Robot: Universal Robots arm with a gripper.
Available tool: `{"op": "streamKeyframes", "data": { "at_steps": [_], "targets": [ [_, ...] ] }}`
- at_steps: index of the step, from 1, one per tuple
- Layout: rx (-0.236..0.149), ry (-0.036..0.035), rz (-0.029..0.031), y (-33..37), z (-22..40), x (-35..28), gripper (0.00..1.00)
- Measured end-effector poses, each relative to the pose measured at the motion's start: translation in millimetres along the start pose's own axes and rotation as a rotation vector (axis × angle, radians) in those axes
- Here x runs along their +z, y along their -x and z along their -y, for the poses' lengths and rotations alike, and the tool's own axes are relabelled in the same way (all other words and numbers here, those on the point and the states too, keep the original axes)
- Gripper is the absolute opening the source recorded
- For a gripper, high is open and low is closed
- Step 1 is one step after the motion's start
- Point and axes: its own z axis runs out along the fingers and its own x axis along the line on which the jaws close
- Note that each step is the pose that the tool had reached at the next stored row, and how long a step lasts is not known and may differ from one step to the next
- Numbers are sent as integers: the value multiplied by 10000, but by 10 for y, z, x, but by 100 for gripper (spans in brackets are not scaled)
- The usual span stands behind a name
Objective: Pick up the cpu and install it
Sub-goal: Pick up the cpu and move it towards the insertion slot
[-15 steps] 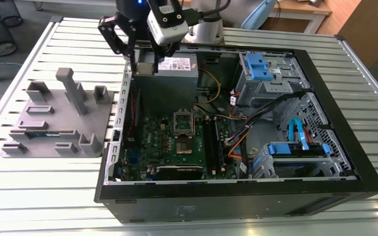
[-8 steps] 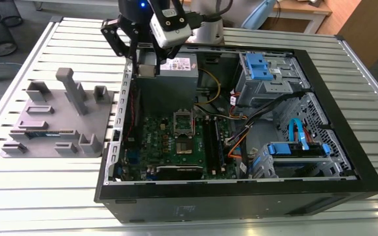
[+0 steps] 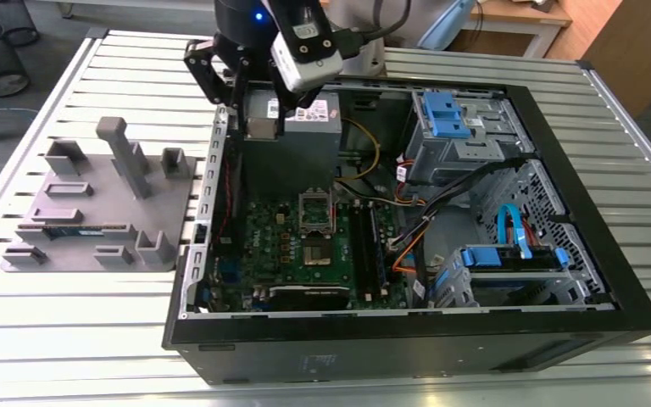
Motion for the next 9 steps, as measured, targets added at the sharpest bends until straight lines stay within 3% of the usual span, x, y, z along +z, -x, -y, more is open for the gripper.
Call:
{"op": "streamKeyframes", "data": {
  "at_steps": [9],
  "targets": [
    [1,-25,-8,192,103,1,47]
  ]
}}
